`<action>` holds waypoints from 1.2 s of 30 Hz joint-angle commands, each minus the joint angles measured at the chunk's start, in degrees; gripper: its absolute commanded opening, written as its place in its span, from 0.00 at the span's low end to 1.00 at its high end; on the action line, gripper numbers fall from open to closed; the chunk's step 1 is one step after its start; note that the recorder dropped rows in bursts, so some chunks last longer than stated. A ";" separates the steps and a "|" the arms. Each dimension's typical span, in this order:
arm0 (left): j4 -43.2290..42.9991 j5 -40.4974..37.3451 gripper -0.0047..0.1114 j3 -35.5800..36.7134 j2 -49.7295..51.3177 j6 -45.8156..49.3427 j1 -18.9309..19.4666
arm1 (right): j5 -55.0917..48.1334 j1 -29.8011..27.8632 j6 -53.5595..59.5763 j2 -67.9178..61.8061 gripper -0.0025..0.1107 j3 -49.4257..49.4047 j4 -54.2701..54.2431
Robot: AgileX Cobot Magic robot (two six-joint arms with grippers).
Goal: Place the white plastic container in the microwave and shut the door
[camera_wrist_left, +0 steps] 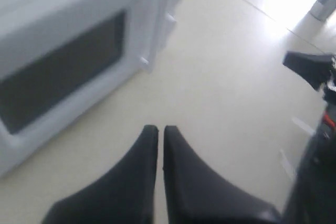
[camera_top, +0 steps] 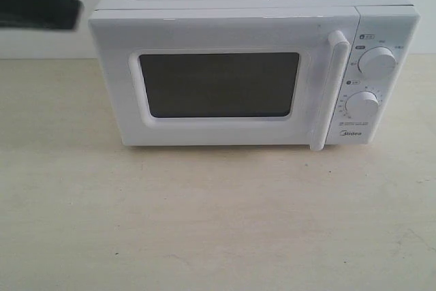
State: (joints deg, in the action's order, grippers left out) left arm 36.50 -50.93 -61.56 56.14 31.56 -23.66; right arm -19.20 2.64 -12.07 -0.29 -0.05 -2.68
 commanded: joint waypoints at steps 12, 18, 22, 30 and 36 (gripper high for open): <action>-12.80 4.47 0.08 4.11 -37.06 -1.24 20.73 | 0.52 -0.37 0.22 0.29 0.02 0.05 0.48; -16.35 6.58 0.08 12.53 -50.01 -5.86 22.36 | 0.52 -0.37 0.22 0.29 0.02 0.05 0.48; -17.09 13.84 0.08 21.28 -56.14 -10.09 23.13 | 0.52 -0.37 0.22 0.29 0.02 0.05 0.48; -16.30 26.83 0.08 36.22 -56.14 -14.74 23.28 | 0.63 -0.37 0.22 0.29 0.02 0.05 0.49; -14.17 37.55 0.08 47.22 -56.14 -15.66 24.85 | 0.63 -0.37 0.22 0.29 0.02 0.05 0.49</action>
State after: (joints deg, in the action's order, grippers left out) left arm 20.57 -18.74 -18.34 0.27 17.22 0.48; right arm -19.09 2.51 -12.07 -0.29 -0.05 -2.68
